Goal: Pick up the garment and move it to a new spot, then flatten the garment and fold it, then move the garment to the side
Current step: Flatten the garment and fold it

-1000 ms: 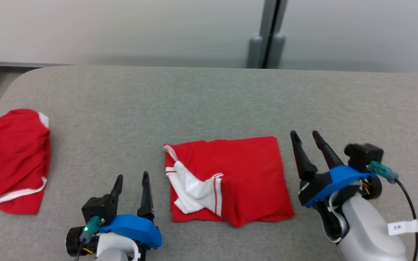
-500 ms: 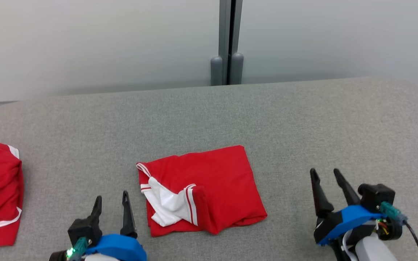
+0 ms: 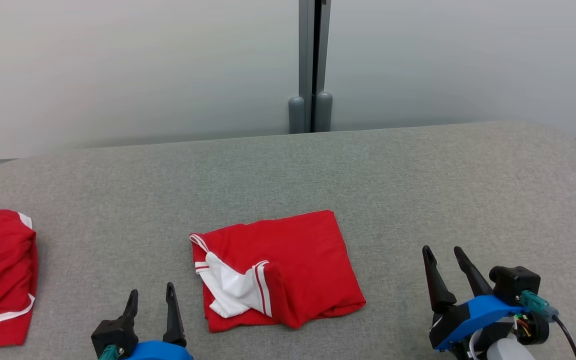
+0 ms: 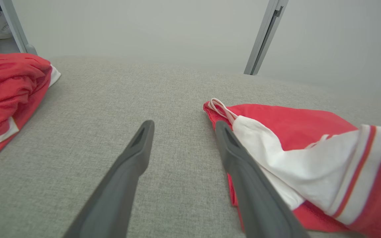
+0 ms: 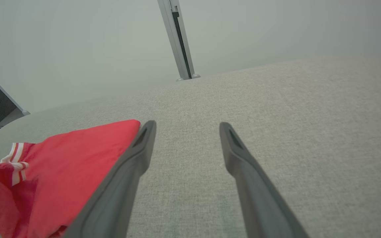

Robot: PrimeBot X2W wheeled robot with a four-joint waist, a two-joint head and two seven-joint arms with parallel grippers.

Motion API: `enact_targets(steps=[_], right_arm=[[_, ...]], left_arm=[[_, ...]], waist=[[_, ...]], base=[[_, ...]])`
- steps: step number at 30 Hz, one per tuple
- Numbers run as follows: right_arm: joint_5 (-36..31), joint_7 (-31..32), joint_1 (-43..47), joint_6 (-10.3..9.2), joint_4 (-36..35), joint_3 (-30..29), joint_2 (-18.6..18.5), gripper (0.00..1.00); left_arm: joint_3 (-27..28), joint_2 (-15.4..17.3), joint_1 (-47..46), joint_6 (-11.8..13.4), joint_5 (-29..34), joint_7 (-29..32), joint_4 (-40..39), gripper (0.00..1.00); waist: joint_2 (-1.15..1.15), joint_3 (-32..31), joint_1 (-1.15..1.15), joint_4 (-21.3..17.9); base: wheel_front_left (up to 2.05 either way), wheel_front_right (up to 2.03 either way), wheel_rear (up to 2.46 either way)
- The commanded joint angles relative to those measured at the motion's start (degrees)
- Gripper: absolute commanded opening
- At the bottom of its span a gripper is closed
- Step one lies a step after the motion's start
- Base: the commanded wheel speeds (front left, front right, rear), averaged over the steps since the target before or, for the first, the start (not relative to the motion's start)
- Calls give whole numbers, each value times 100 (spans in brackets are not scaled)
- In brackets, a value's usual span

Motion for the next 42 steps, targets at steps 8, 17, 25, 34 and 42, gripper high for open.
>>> enact_targets(steps=[8, 17, 25, 34, 42], right_arm=[[158, -30, 12, 3, 133, 215, -11, 0], [336, -30, -362, 3, 611, 861, -13, 0], [579, -31, -633, 3, 893, 1738, -16, 0], [1304, -31, -753, 1, 584, 3294, -34, 0], [993, -31, -739, 2, 618, 2519, -22, 0]], left_arm=[[-142, 3, -25, -140, -125, -26, -24, 100], [-377, 0, -127, -134, -97, -26, -23, 100], [-378, -1, -96, -183, -52, -26, 13, 100], [-298, -4, 9, -193, -80, -26, -38, 100], [-321, 1, -48, -159, -99, -26, -61, 100]], waist=[[0, 84, 1, 262], [0, 163, 1, 1043], [0, 268, 1, 1745], [0, 216, 1, 1641], [0, 126, 1, 1040]], base=[[0, 0, 0], [0, 0, 0], [0, 0, 0], [0, 0, 0], [0, 0, 0]])
